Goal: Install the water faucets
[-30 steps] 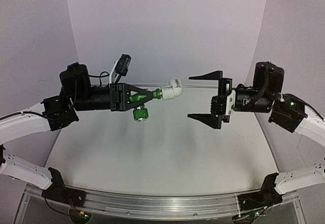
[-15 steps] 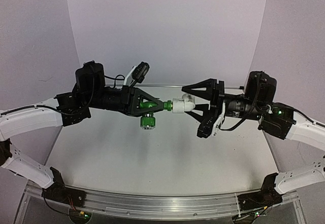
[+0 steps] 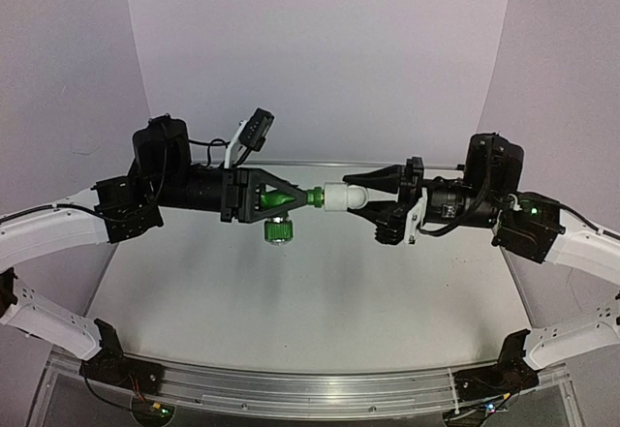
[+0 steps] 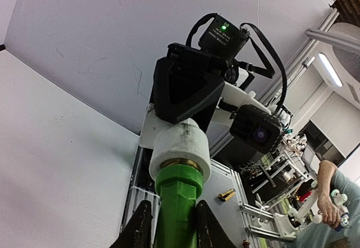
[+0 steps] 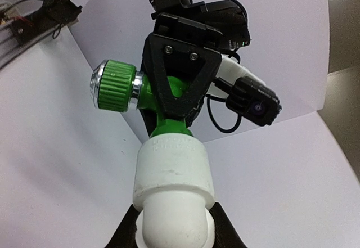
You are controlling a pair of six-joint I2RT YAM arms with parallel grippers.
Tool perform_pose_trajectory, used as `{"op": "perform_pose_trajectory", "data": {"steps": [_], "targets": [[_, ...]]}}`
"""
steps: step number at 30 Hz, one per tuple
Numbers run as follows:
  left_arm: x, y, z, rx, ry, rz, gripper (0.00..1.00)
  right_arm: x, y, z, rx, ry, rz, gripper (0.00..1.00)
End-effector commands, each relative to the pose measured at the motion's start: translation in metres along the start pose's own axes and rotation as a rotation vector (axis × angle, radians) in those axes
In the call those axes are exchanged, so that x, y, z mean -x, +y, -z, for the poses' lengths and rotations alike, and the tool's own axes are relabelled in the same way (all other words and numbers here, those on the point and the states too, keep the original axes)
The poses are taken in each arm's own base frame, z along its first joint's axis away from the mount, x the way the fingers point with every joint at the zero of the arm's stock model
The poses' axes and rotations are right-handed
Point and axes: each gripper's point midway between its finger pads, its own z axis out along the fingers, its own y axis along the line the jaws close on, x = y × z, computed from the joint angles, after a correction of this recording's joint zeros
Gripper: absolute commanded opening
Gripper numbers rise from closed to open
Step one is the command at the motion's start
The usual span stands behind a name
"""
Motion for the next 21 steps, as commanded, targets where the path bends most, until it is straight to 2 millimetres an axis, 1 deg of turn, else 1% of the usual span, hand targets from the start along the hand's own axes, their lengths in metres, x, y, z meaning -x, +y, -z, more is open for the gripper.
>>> {"op": "perform_pose_trajectory", "data": {"steps": [1,4,5,7,10,14,16,19,21], "targets": [[0.018,0.001,0.004,0.05,-0.037,-0.155,0.0,0.022,-0.033,0.008,-0.039,-0.076,-0.253,0.25],[0.013,0.006,0.0,0.077,-0.02,-0.21,0.0,0.025,-0.042,0.007,-0.037,-0.088,-0.407,0.25],[0.013,0.011,-0.001,0.108,-0.022,-0.237,0.0,0.027,-0.045,0.006,-0.033,-0.094,-0.461,0.25],[0.011,0.016,-0.001,0.14,-0.022,-0.281,0.0,0.03,-0.045,0.005,-0.011,-0.11,-0.556,0.26],[0.008,0.019,0.002,0.164,-0.029,-0.369,0.0,0.032,-0.039,0.004,0.038,-0.111,-0.731,0.26],[0.007,0.015,0.009,0.184,-0.048,-0.52,0.0,0.04,-0.029,0.002,0.126,-0.135,-0.973,0.25],[0.006,0.014,0.012,0.196,-0.05,-0.588,0.0,0.043,-0.028,0.0,0.161,-0.147,-1.086,0.24],[0.004,0.017,0.015,0.239,-0.037,-0.687,0.0,0.05,-0.026,-0.004,0.23,-0.162,-1.281,0.22],[0.002,0.02,0.015,0.27,-0.021,-0.733,0.0,0.055,-0.021,-0.007,0.3,-0.169,-1.429,0.21]]}}
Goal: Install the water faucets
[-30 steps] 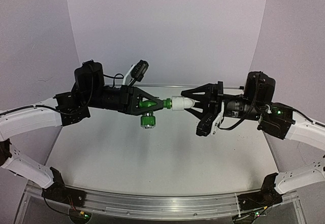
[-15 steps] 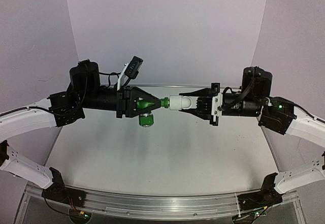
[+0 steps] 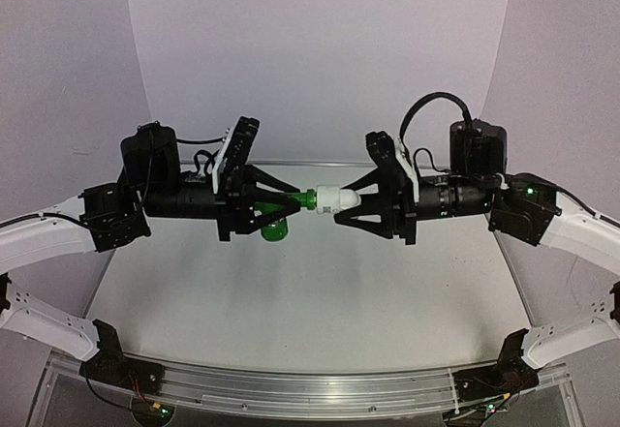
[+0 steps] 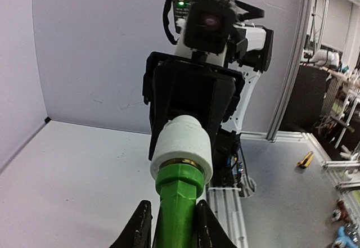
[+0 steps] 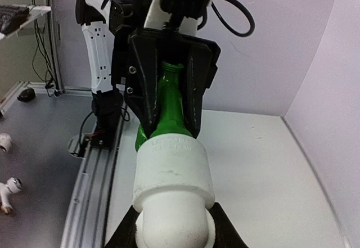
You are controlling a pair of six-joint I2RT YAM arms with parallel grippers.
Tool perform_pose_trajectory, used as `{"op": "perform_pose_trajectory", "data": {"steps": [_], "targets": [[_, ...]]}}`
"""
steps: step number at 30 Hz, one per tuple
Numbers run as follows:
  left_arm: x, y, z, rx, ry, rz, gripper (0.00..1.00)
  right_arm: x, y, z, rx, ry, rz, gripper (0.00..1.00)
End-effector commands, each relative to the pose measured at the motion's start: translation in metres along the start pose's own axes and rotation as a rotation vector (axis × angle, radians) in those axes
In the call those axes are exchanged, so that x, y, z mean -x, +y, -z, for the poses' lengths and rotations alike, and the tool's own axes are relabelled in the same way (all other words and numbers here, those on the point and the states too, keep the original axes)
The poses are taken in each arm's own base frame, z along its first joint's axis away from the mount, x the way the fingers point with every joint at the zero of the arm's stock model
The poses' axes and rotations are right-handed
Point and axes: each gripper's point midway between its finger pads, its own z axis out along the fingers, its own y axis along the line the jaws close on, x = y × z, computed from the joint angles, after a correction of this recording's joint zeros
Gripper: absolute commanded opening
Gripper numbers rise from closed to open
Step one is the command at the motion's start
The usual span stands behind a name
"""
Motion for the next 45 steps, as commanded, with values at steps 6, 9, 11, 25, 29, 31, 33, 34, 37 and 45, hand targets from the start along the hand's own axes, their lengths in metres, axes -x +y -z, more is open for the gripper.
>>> {"op": "perform_pose_trajectory", "data": {"steps": [6,9,11,25,29,31,33,34,37,45], "targets": [[-0.016,0.028,0.002,0.219,0.096,-0.292,0.0,0.051,0.036,-0.007,0.321,-0.066,-0.556,0.25],[-0.012,0.027,0.004,0.223,0.083,-0.263,0.0,0.057,0.034,-0.004,0.317,-0.078,-0.55,0.38],[-0.005,0.025,0.006,0.221,0.059,-0.209,0.0,0.061,0.03,-0.001,0.287,-0.093,-0.501,0.57],[0.016,0.01,0.017,0.103,-0.012,0.307,0.0,0.058,-0.018,0.051,-0.217,-0.056,0.593,0.98],[0.024,-0.001,0.009,0.0,-0.029,0.409,0.0,0.039,-0.008,0.054,-0.214,-0.017,0.93,0.98],[0.026,-0.007,0.005,-0.062,-0.021,0.468,0.0,0.027,-0.006,0.052,-0.215,0.001,1.052,0.98],[0.028,-0.013,0.0,-0.118,-0.012,0.518,0.0,0.018,-0.006,0.05,-0.233,0.009,1.18,0.98],[0.029,-0.014,-0.001,-0.133,-0.011,0.532,0.0,0.018,-0.006,0.049,-0.249,0.002,1.227,0.98],[0.03,-0.016,-0.003,-0.156,-0.024,0.563,0.0,0.014,-0.008,0.046,-0.281,-0.002,1.352,0.97],[0.03,-0.016,-0.009,-0.201,-0.04,0.618,0.0,0.004,-0.002,0.035,-0.308,-0.023,1.526,0.88]]}}
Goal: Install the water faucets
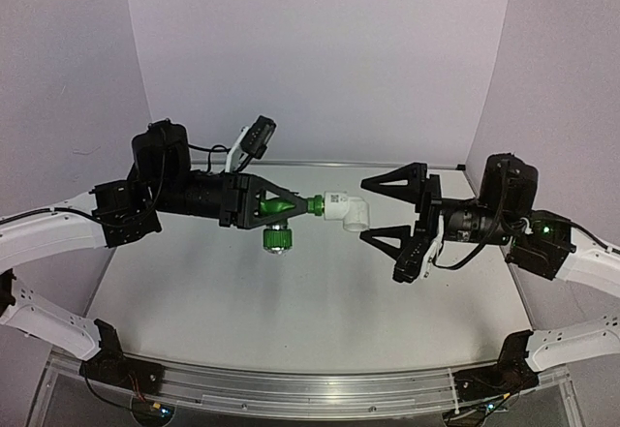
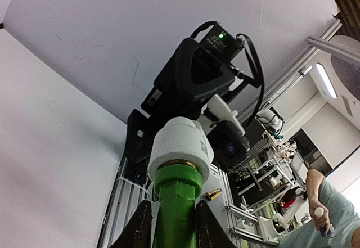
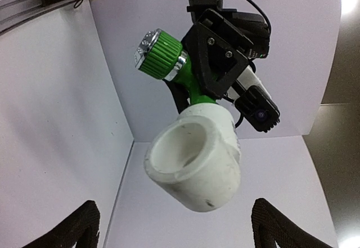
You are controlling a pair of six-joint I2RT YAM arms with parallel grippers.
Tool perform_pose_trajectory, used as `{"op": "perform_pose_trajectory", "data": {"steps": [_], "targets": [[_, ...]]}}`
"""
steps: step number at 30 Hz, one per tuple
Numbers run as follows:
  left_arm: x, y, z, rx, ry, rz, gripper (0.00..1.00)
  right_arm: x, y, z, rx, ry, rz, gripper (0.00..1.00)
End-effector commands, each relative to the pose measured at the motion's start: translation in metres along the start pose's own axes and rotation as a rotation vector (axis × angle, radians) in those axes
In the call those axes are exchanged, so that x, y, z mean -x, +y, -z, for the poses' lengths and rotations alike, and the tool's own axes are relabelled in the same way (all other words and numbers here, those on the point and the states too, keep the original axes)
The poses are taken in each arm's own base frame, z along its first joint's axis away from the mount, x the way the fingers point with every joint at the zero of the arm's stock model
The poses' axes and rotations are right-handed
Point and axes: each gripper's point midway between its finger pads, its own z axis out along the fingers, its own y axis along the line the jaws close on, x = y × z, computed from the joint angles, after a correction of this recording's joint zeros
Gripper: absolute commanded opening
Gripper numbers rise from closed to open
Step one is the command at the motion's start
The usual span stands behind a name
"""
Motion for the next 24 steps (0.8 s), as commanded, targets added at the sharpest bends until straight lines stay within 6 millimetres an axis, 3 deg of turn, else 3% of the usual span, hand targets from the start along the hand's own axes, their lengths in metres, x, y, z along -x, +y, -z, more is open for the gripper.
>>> {"op": "perform_pose_trajectory", "data": {"steps": [1,6,16,24], "targets": [[0.023,-0.022,-0.002,-0.097,-0.053,-0.021,0.0,0.007,-0.022,-0.003,-0.124,-0.01,0.172,0.88],[0.021,-0.018,-0.008,-0.103,-0.037,0.001,0.0,0.01,-0.029,-0.009,-0.16,-0.007,0.175,0.83],[0.021,-0.011,-0.012,-0.089,-0.028,0.007,0.0,0.013,-0.031,-0.013,-0.169,-0.01,0.151,0.55],[0.021,-0.006,-0.005,-0.022,-0.044,-0.085,0.0,0.015,-0.054,-0.01,-0.173,-0.032,-0.107,0.4]]}}
